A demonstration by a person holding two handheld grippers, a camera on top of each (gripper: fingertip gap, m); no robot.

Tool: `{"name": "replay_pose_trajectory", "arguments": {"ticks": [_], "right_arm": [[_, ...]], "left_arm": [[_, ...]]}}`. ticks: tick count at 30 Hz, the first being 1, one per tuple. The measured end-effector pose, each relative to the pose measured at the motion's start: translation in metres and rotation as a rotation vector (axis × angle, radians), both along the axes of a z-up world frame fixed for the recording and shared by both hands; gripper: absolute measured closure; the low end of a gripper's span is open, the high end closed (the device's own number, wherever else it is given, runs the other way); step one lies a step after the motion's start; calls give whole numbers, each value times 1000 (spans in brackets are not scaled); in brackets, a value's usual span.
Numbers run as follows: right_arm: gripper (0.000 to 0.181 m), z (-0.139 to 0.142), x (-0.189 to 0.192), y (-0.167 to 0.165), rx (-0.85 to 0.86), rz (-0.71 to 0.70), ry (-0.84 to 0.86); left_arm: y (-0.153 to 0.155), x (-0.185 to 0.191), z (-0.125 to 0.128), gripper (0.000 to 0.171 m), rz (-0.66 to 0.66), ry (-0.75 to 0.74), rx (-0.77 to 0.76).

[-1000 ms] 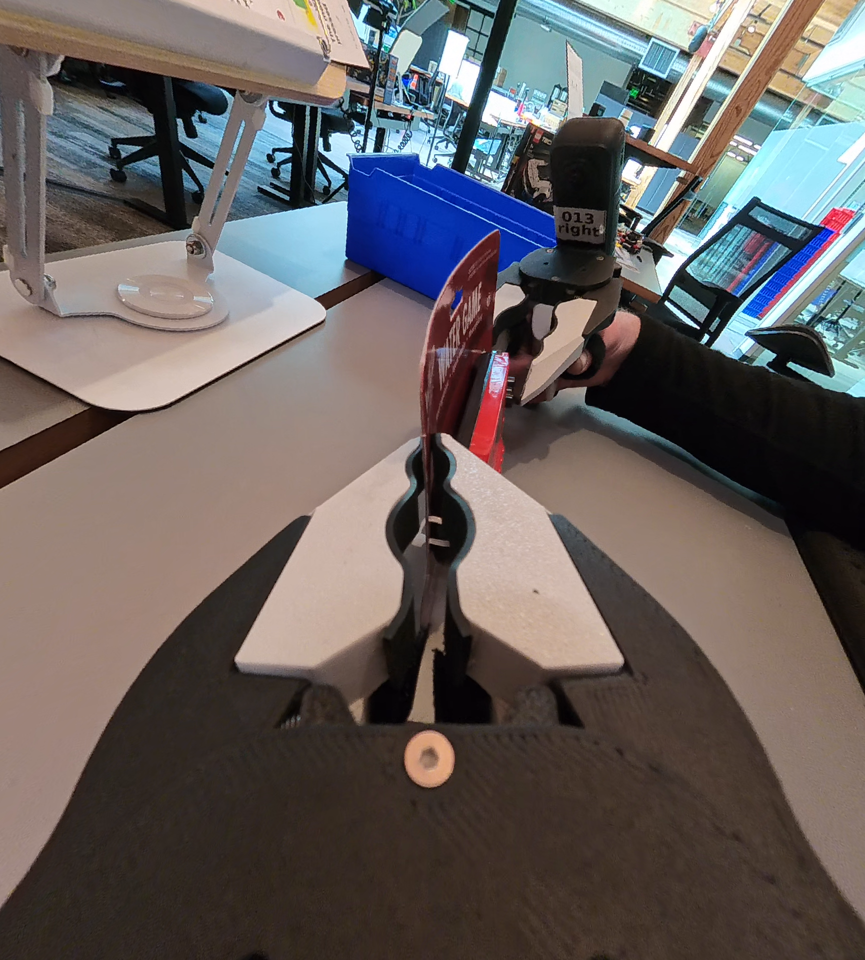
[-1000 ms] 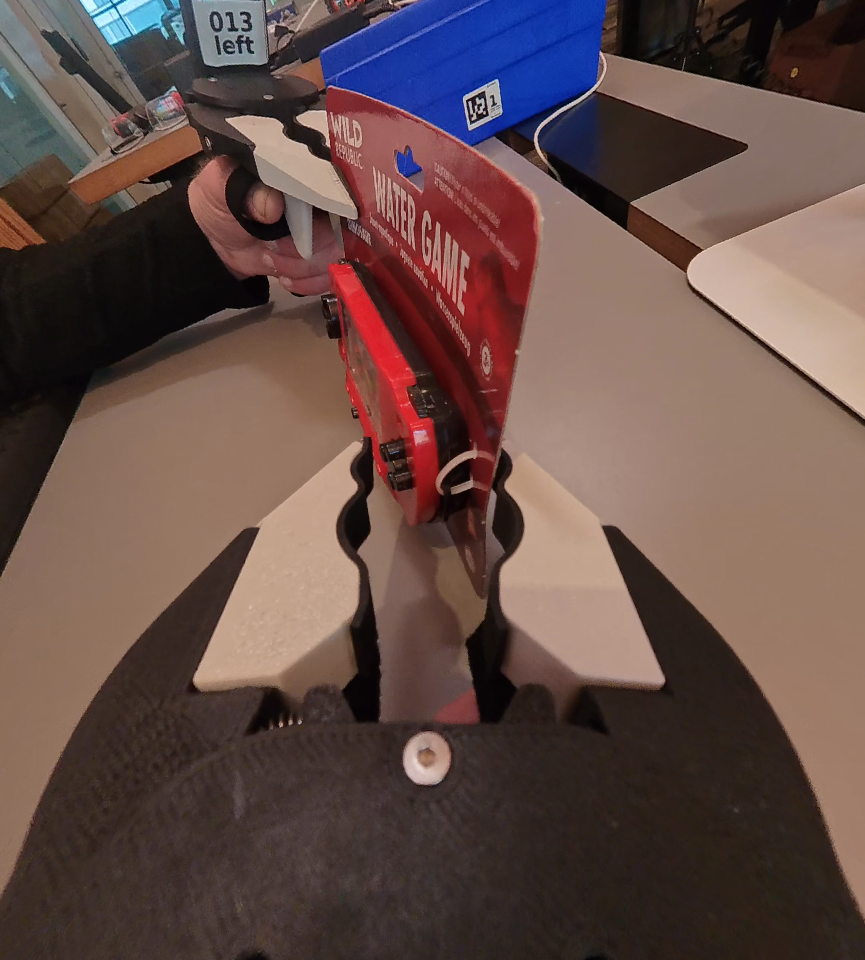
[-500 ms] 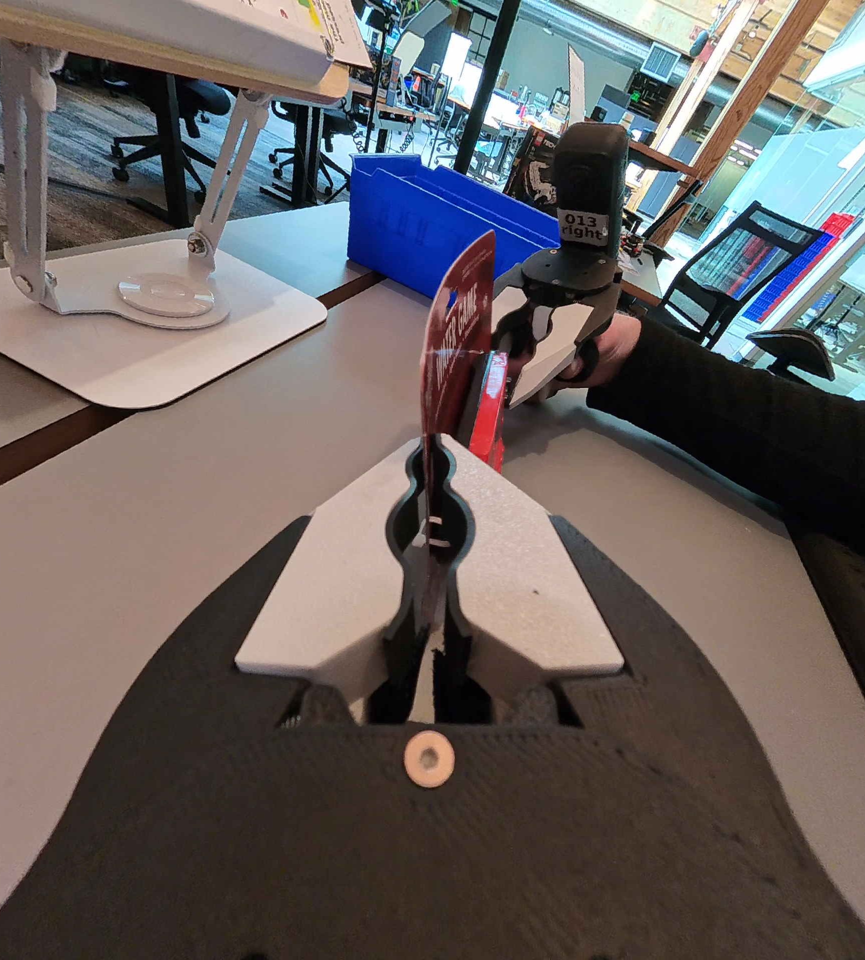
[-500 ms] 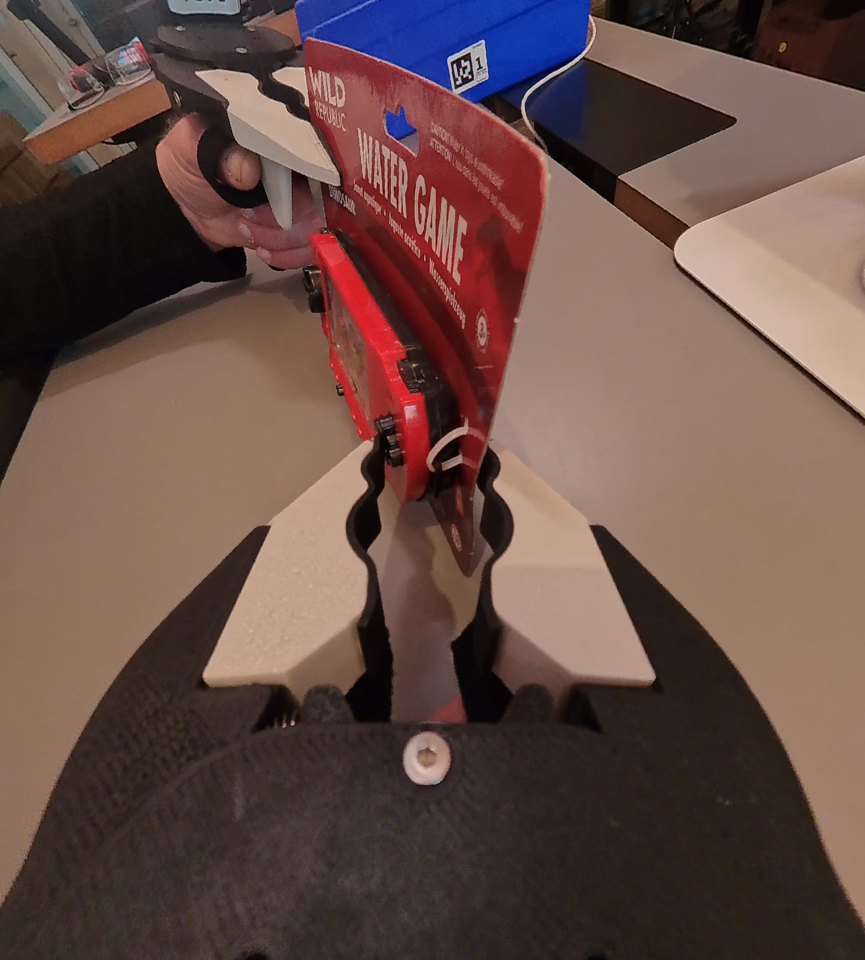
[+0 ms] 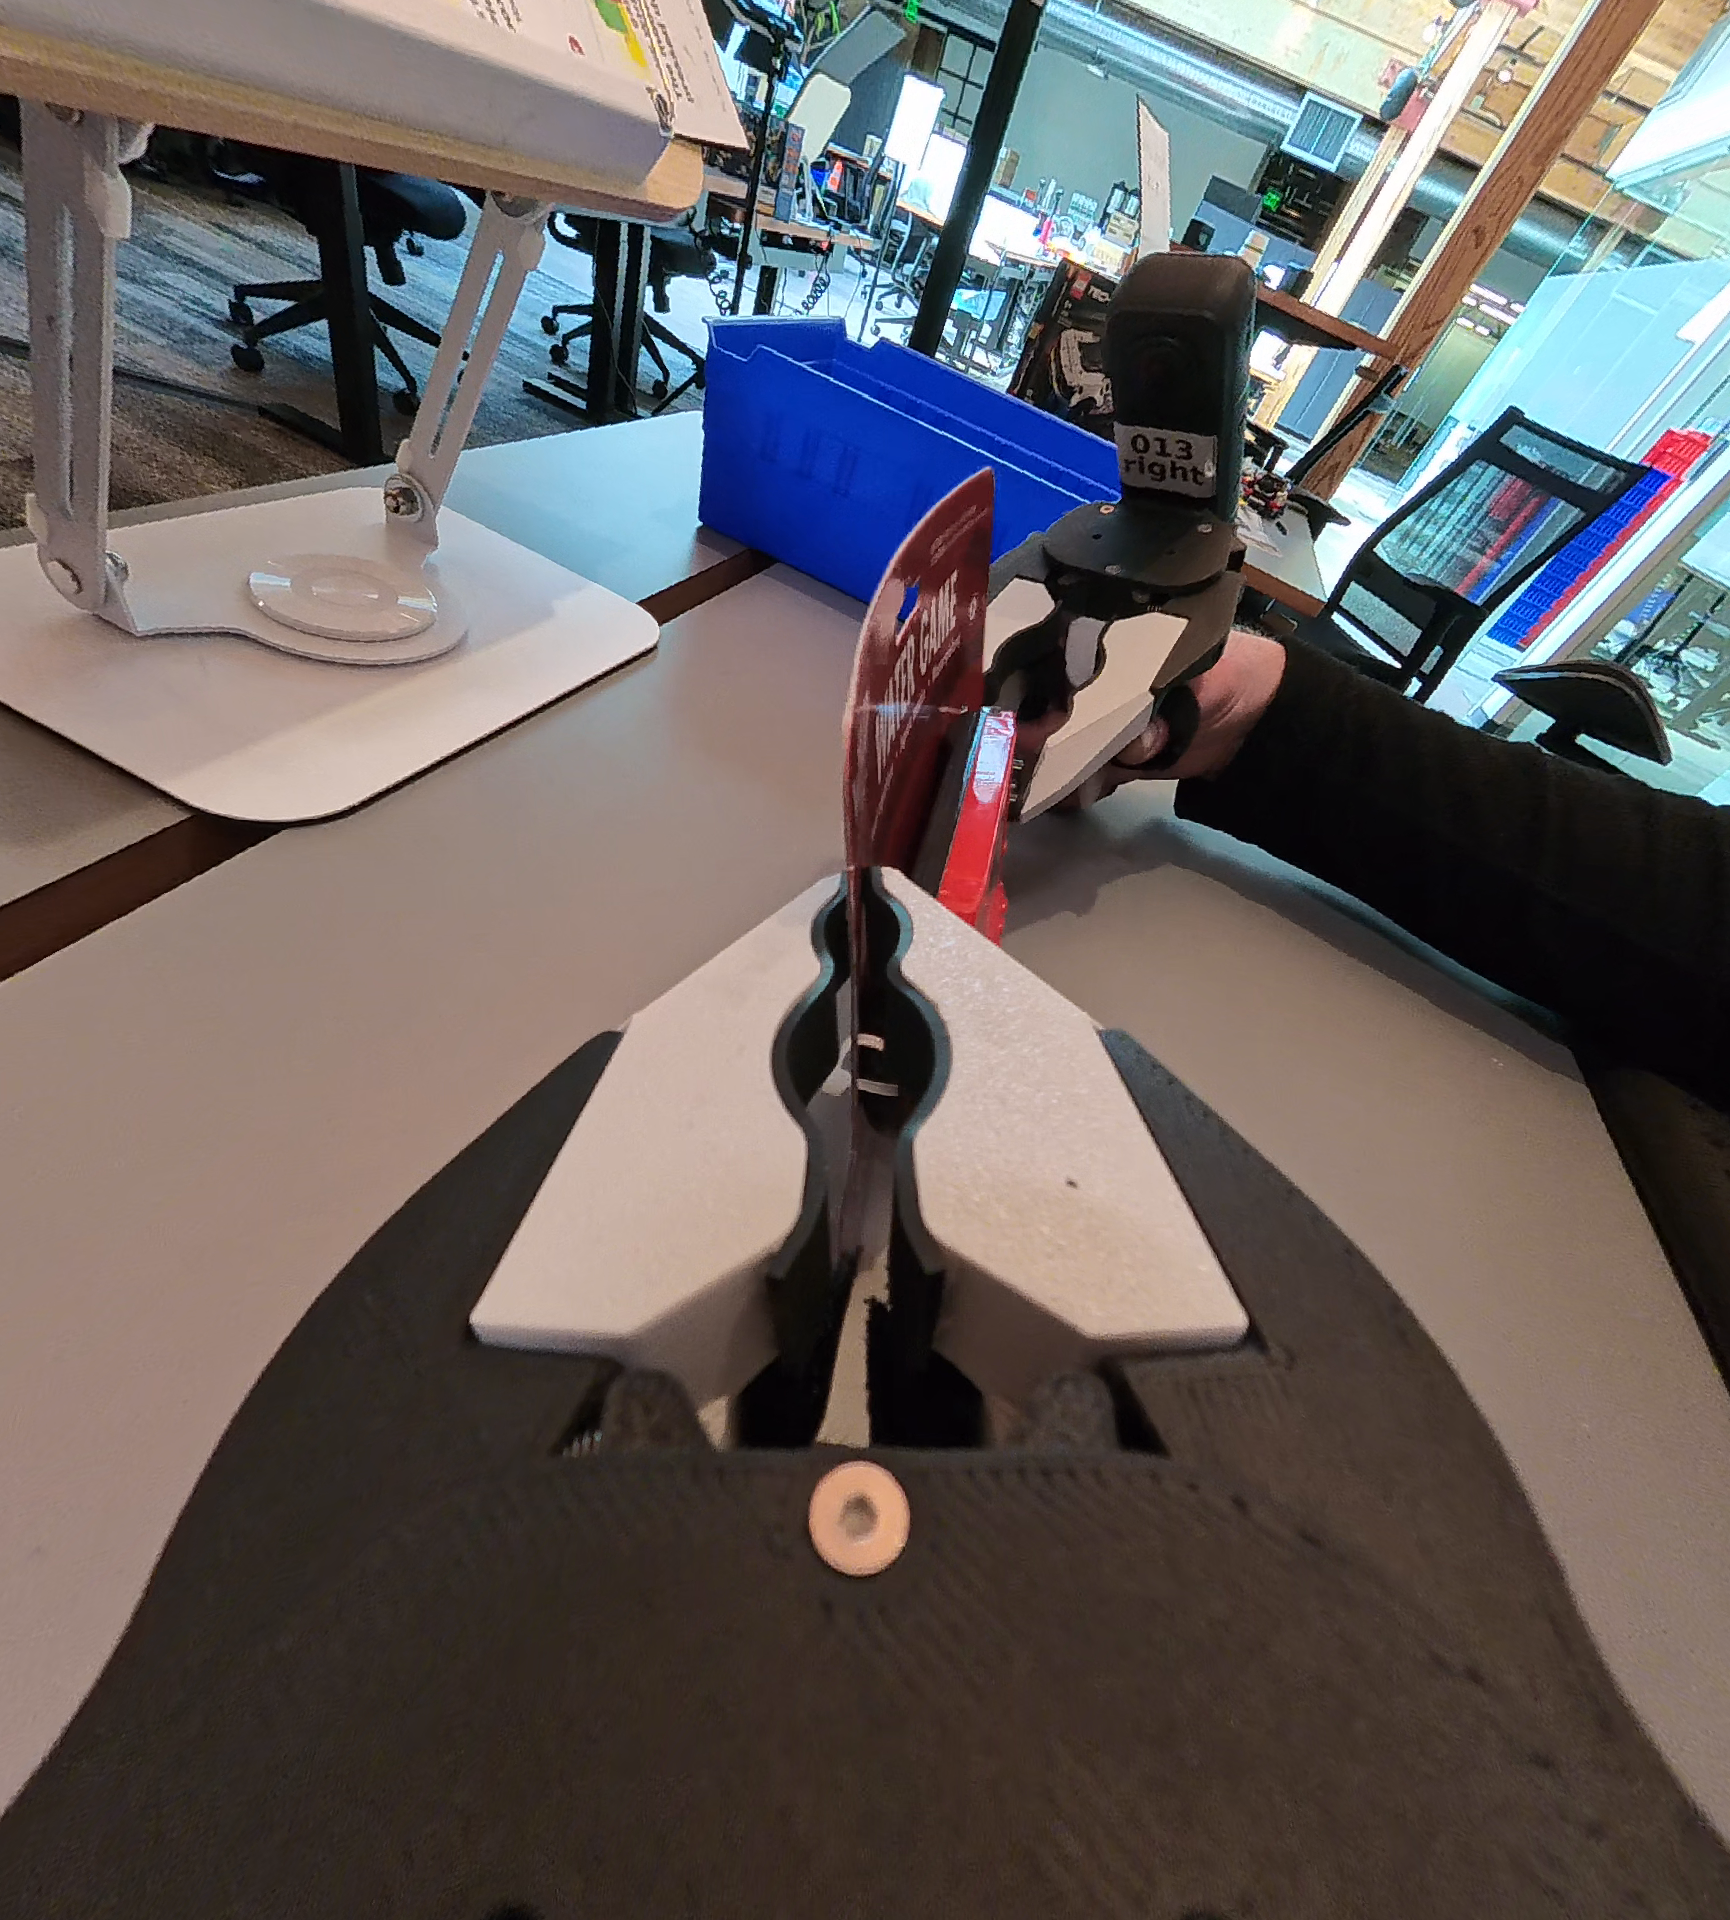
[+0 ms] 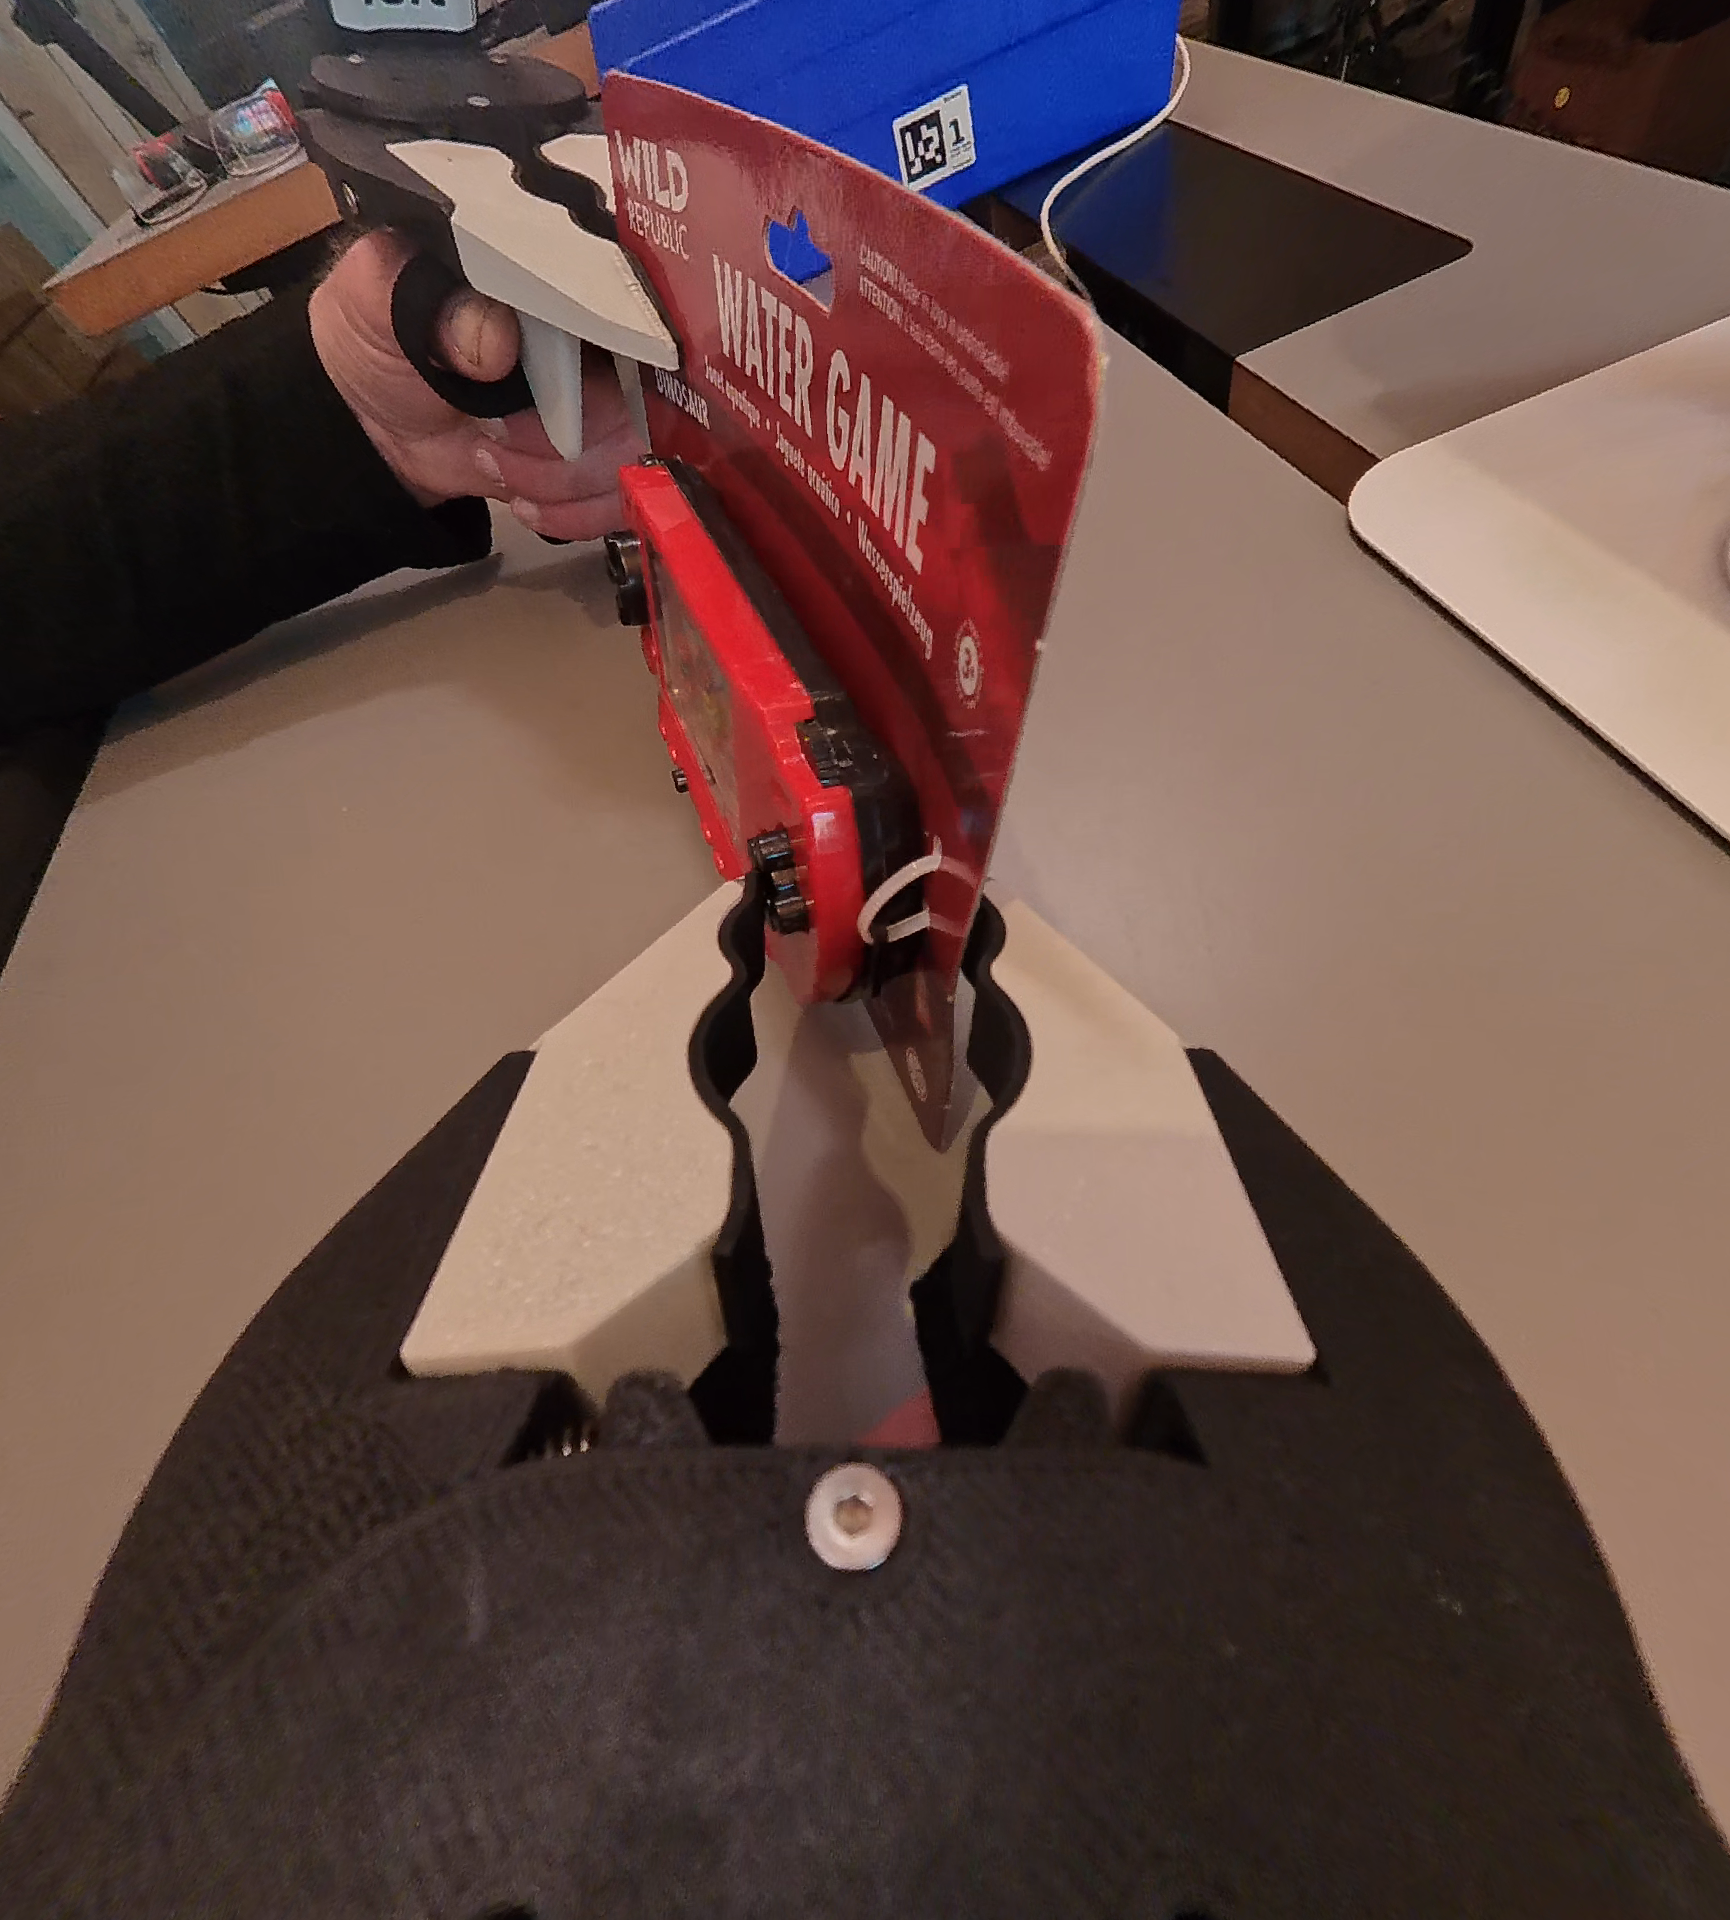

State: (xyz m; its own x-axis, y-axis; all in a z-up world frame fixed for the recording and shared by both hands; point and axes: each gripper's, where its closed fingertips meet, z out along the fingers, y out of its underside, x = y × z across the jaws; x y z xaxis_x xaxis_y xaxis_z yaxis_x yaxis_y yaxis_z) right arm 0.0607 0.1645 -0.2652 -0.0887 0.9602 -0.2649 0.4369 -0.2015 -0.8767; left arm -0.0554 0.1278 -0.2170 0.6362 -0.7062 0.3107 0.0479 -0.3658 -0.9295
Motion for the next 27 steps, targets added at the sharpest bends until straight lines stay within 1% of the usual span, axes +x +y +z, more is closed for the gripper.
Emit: {"name": "replay_pose_trajectory", "arguments": {"ticks": [8,12,17,22,27], "right_arm": [[139,1,1,0,-10,-4,0],[139,3,1,0,-9,-6,8],[145,11,2,5,-34,-25,50],[146,11,2,5,-39,-29,53],[152,11,3,5,-31,-16,50]], "left_arm": [[0,3,-2,171,-9,7,-5],[0,3,-2,171,-10,8,-5],[0,3,-3,171,-10,8,-6],[0,4,-3,171,-11,8,-6],[0,4,-2,171,-10,8,-5]]}}
